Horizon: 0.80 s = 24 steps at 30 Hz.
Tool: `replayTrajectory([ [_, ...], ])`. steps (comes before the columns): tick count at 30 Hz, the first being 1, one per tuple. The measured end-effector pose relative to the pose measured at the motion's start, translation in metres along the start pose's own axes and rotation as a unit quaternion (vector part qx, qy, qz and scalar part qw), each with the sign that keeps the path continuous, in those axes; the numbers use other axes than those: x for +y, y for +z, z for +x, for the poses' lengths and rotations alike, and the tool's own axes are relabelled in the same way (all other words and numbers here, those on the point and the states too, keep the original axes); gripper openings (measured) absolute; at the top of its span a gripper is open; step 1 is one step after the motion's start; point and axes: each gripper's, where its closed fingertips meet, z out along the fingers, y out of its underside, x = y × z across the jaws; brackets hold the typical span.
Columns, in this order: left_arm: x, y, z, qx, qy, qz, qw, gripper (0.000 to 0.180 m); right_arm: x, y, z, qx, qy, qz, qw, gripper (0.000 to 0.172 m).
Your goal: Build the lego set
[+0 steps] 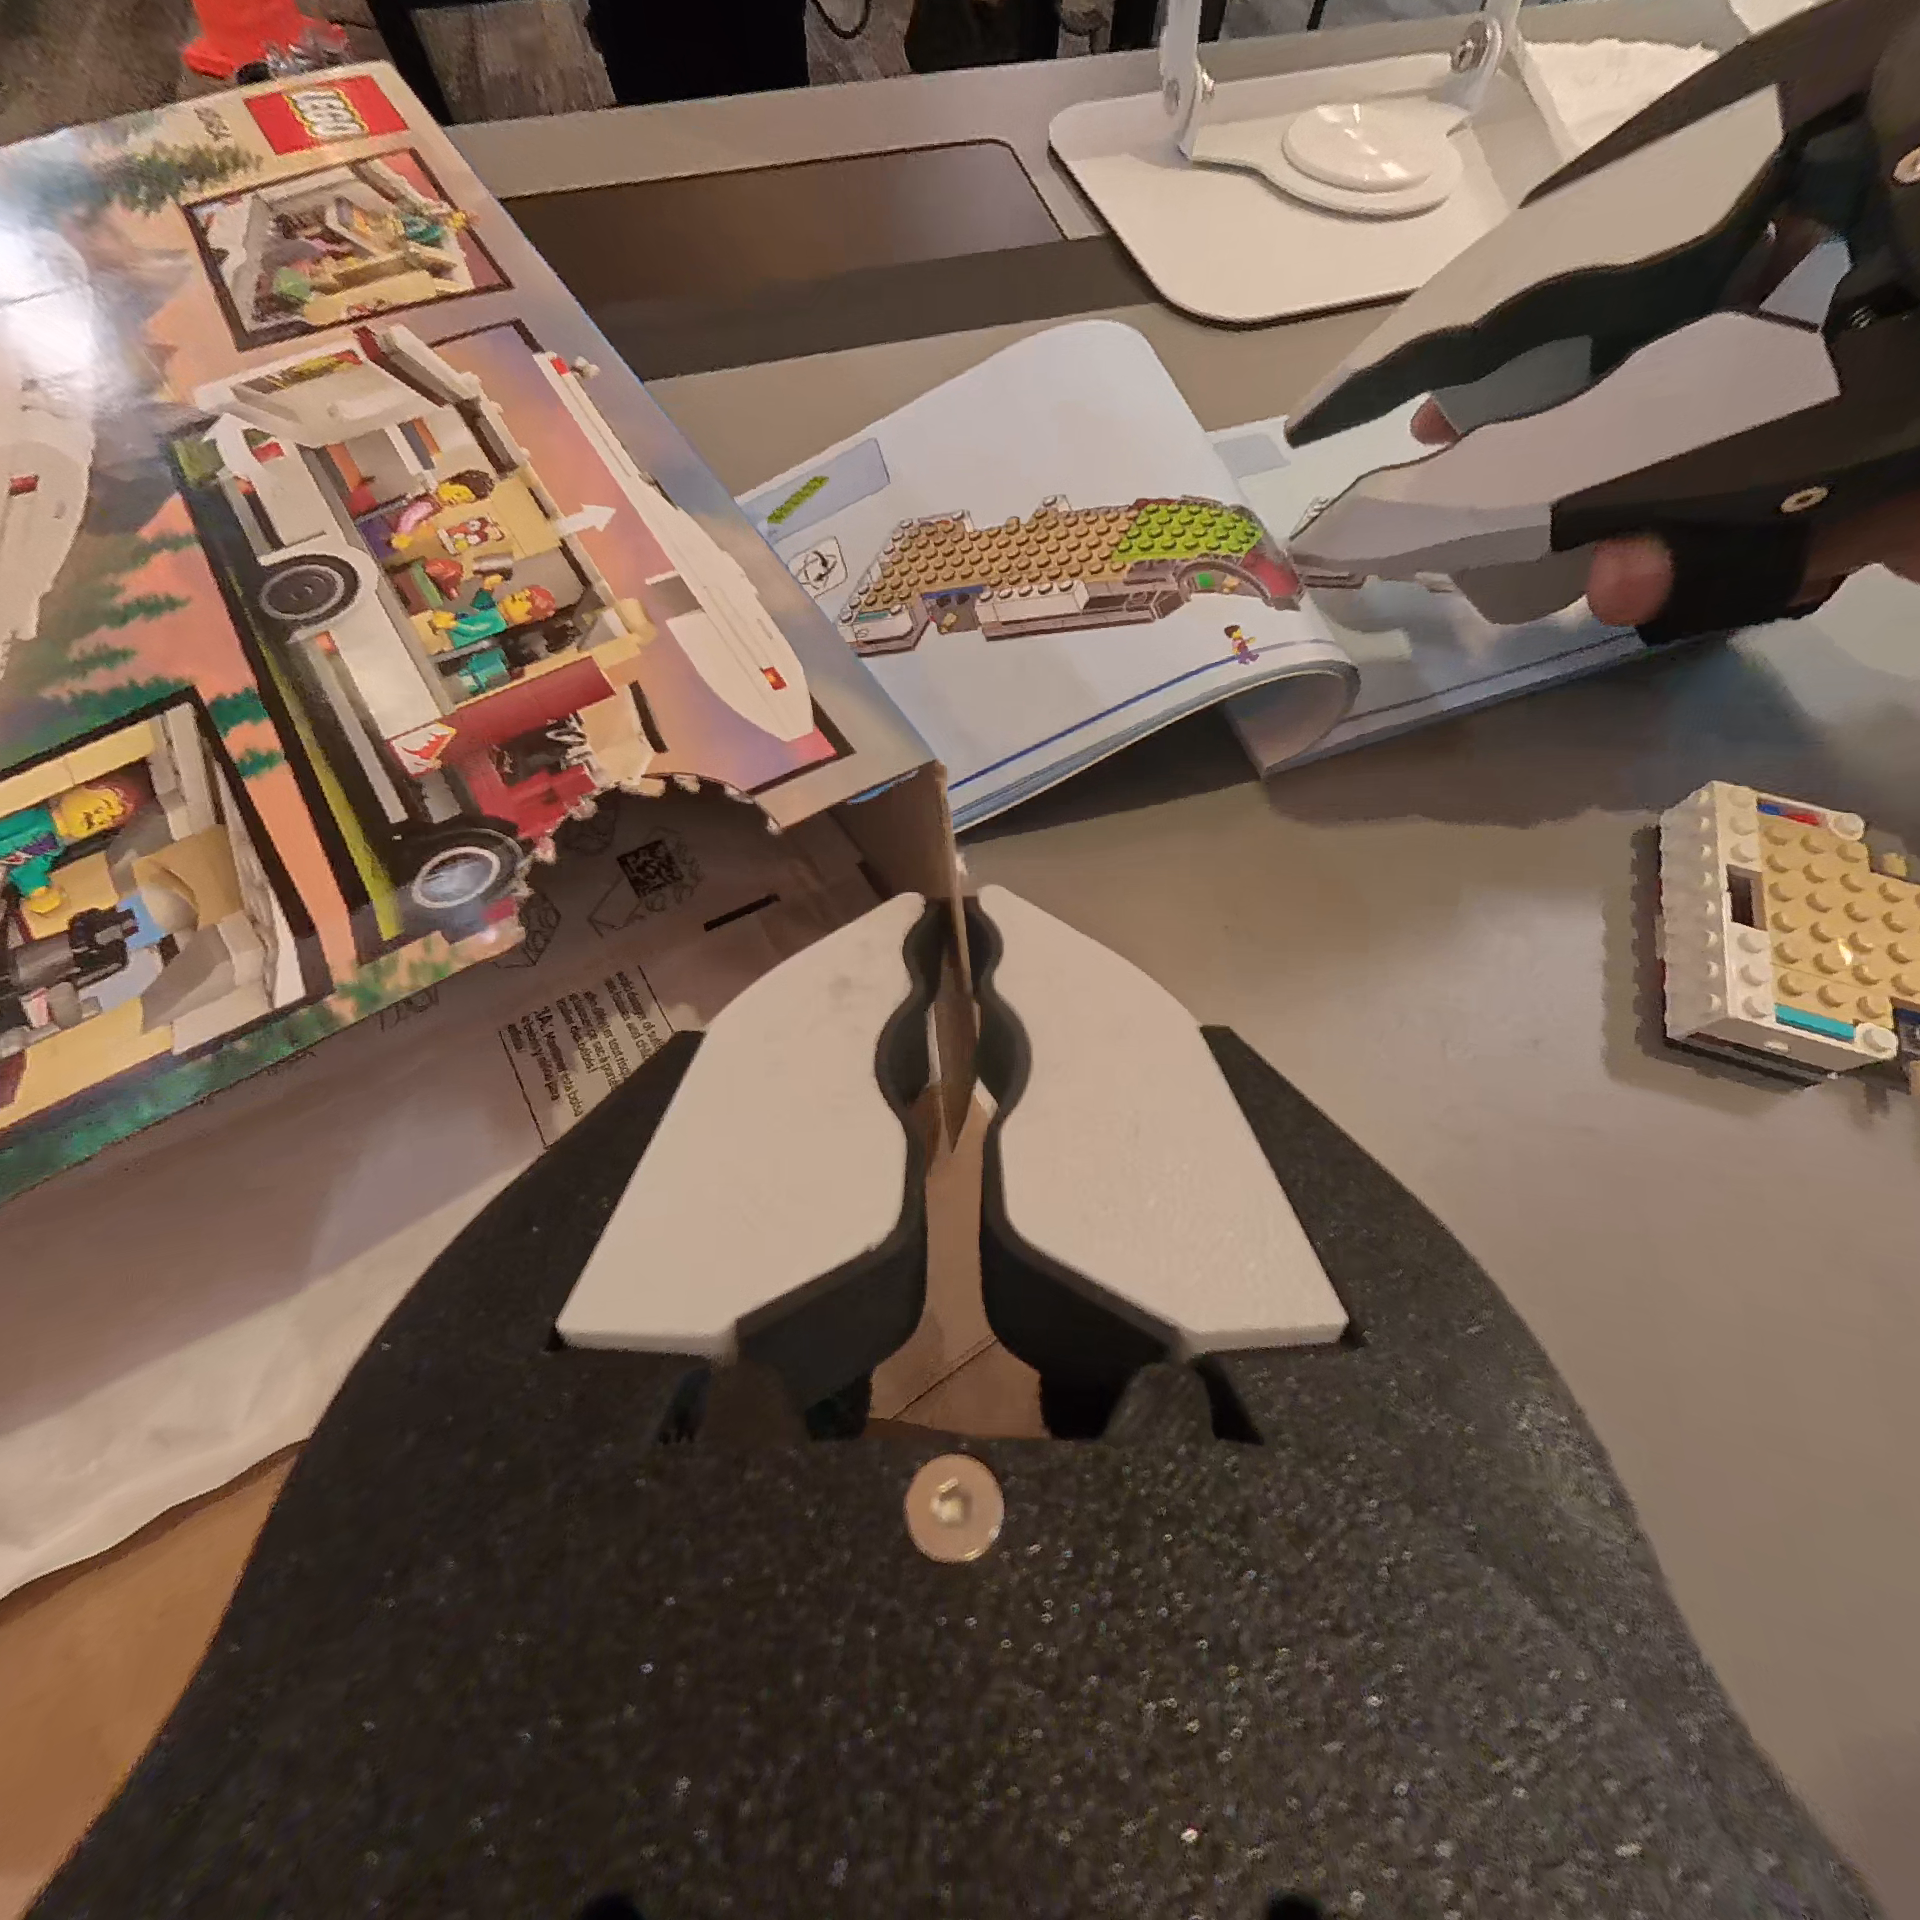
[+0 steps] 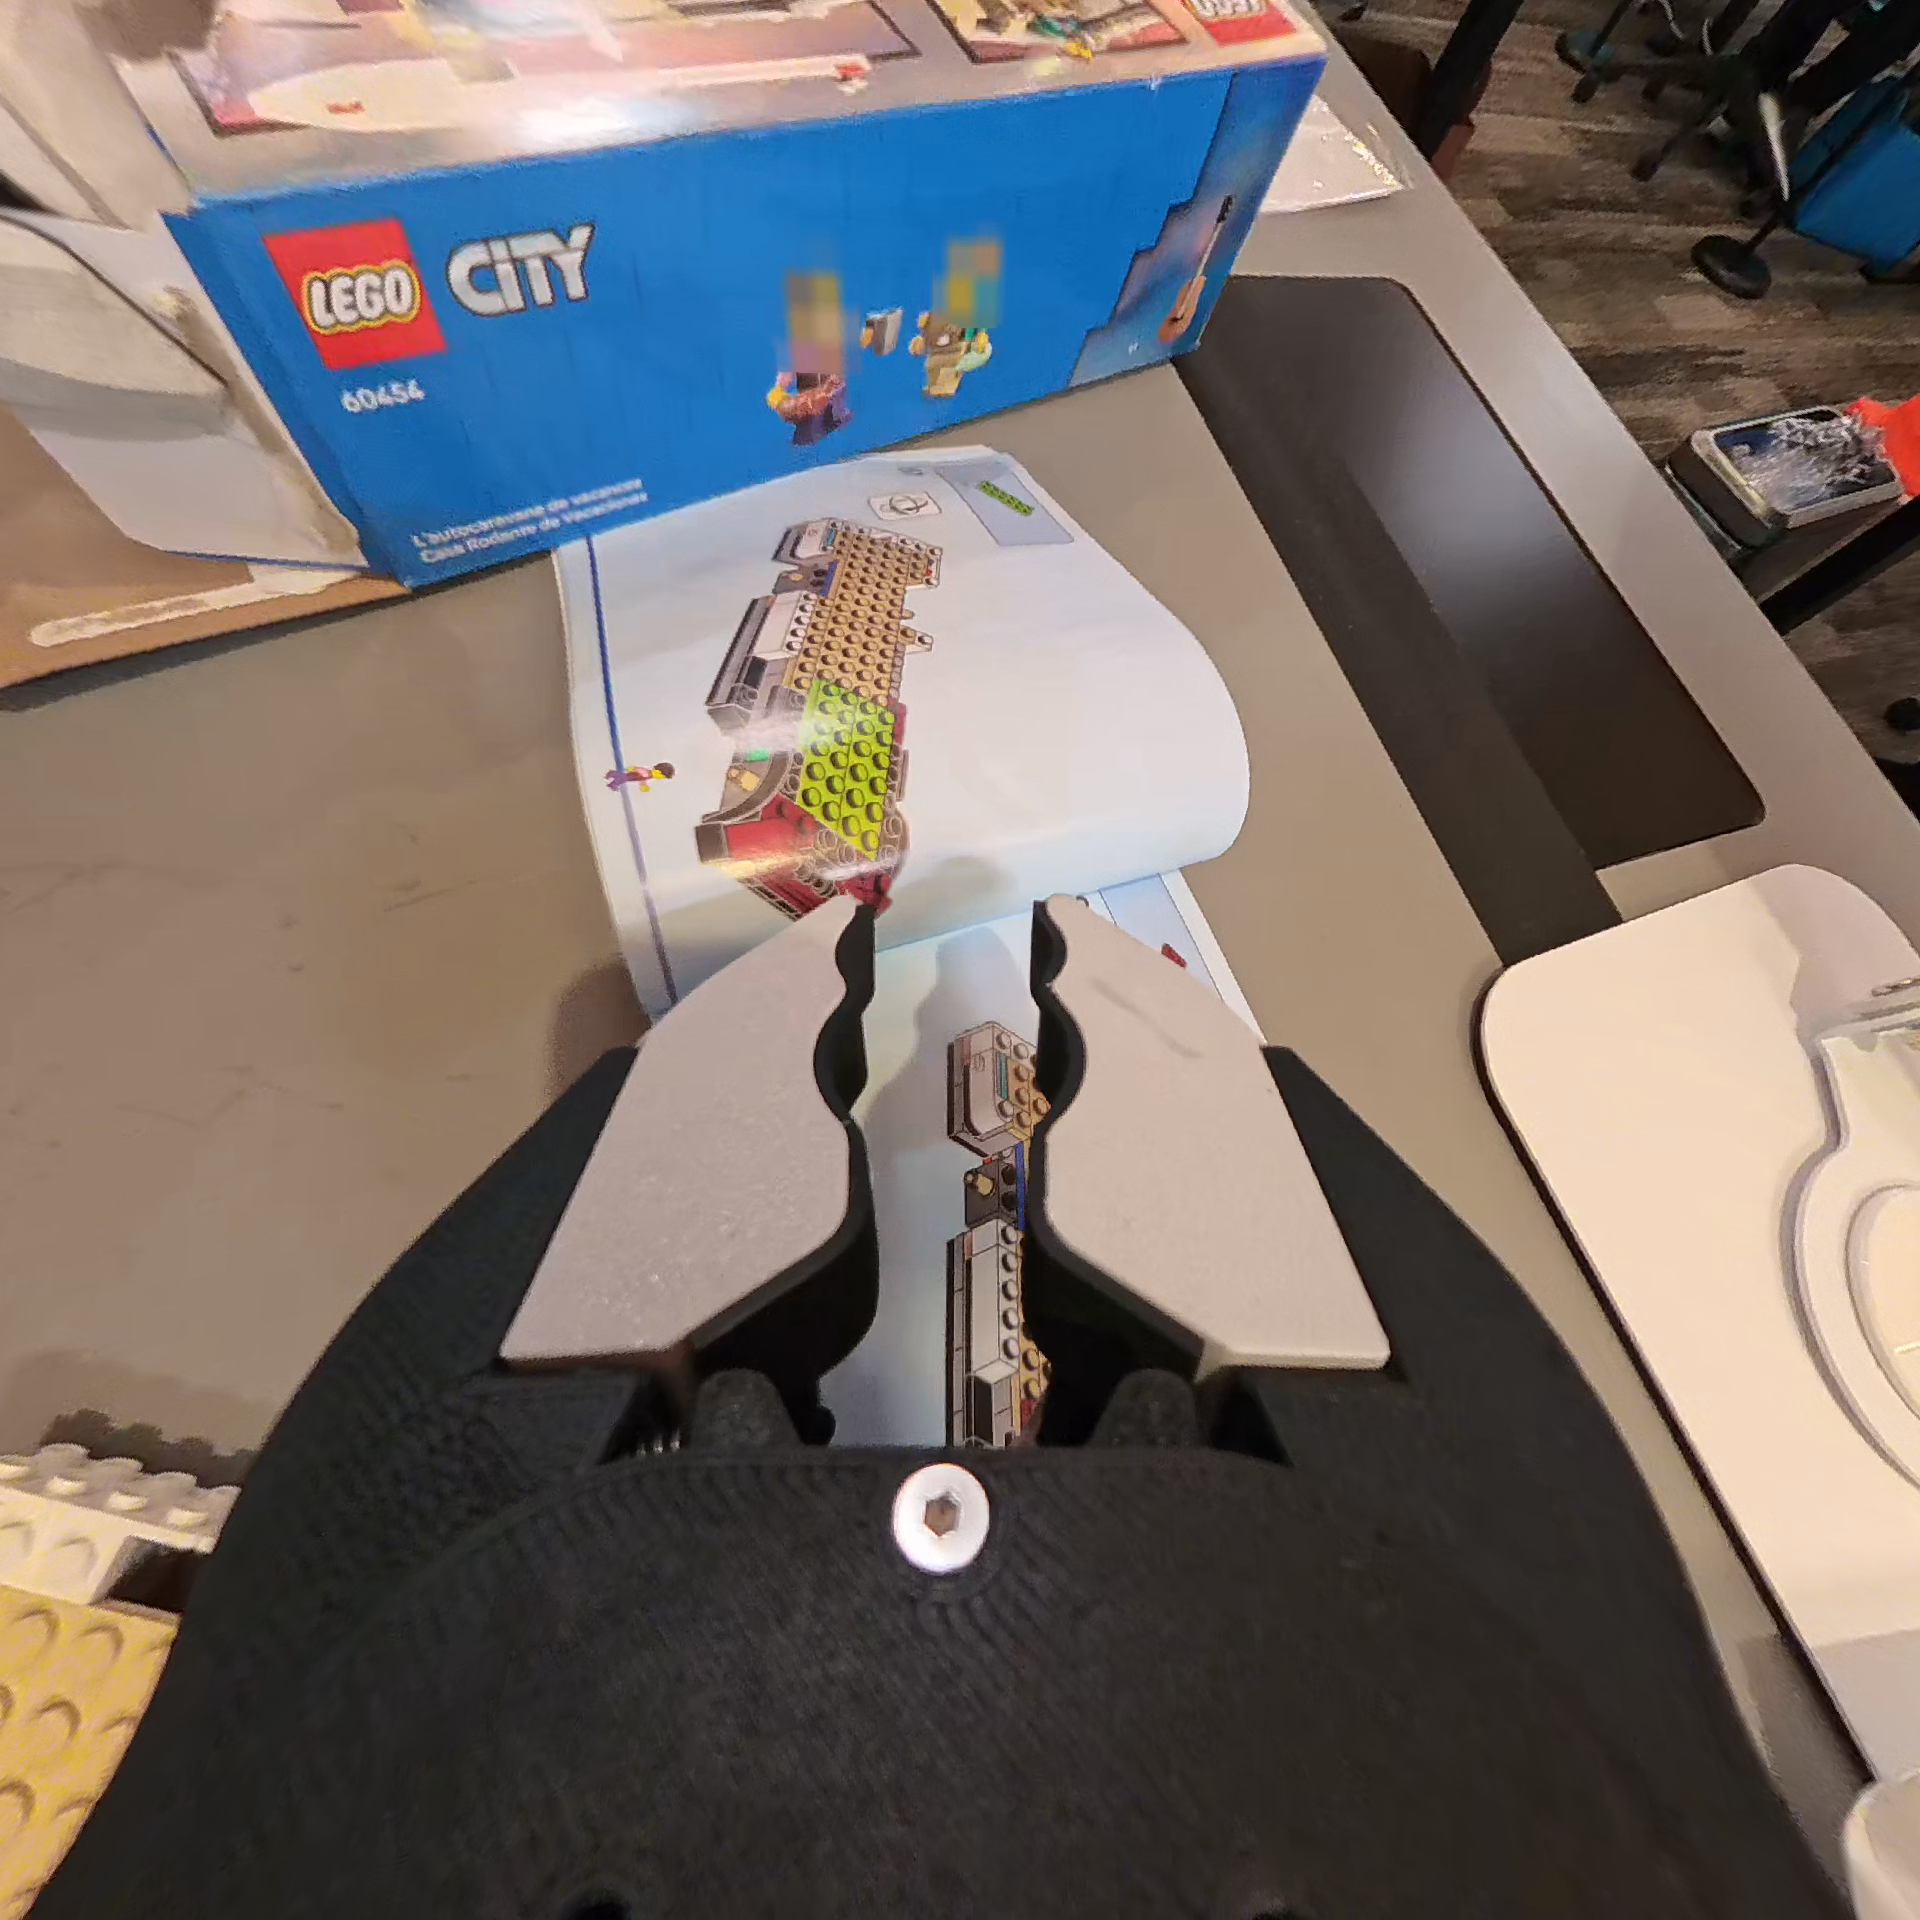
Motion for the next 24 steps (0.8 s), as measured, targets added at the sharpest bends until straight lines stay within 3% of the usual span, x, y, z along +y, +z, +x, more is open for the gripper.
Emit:
replayTrajectory([
  [6,0.0,-0.001,0.006,0.019,0.007,0.008,1.0,0.016,-0.005,-0.022,0.014,0.019,0.019,0.017,0.999,0.028],
  [15,-0.004,-0.005,0.003,-0.006,0.014,0.026,1.0,0.016,0.008,-0.041,0.017,0.039,0.018,0.013,0.999,0.028],
  [21,-0.02,-0.017,-0.004,-0.045,0.043,0.068,0.996,0.015,-0.01,-0.042,0.0,-0.012,-0.042,0.055,0.998,0.039],
  [24,-0.016,-0.014,-0.004,-0.043,0.043,0.054,0.997,0.016,-0.029,-0.039,-0.017,-0.052,-0.097,0.087,0.99,0.049],
])
